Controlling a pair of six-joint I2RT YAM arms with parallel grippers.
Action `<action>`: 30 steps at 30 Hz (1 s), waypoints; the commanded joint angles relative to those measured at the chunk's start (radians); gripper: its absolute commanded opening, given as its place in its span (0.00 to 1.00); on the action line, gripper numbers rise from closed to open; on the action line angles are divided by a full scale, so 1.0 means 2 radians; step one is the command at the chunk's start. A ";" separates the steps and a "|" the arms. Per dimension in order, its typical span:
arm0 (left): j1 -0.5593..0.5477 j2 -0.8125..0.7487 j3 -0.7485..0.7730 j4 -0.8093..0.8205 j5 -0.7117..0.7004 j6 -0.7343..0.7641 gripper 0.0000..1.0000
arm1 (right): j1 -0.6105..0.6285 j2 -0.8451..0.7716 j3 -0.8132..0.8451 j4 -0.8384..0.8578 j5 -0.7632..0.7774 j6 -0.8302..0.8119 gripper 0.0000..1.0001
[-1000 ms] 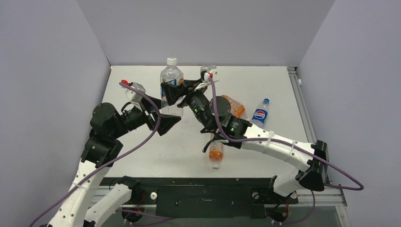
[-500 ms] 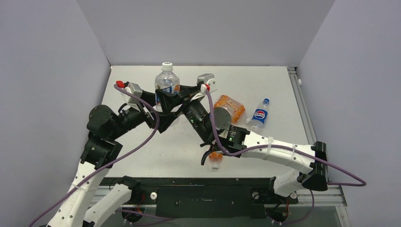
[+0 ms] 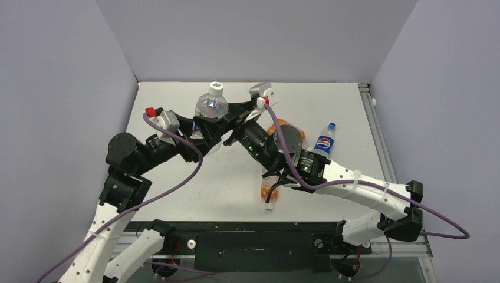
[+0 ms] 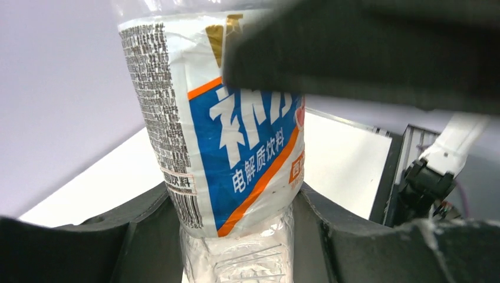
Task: Unscrew the bottle caps
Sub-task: Pick up the plastic bottle at the center of the board, then unscrew the bottle cap from the plastic bottle.
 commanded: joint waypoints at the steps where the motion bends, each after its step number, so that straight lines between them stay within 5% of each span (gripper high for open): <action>1: 0.001 -0.022 -0.007 -0.013 0.068 0.107 0.21 | -0.031 -0.041 0.096 -0.116 -0.113 0.016 0.80; 14: -0.010 -0.027 -0.001 -0.031 0.086 0.142 0.10 | -0.051 -0.023 0.183 -0.234 -0.208 0.013 0.72; 24: -0.012 -0.028 0.000 -0.021 0.083 0.127 0.07 | -0.051 -0.015 0.181 -0.250 -0.188 0.001 0.67; 30: -0.013 -0.030 -0.004 -0.021 0.085 0.123 0.06 | -0.051 -0.017 0.169 -0.229 -0.180 0.005 0.34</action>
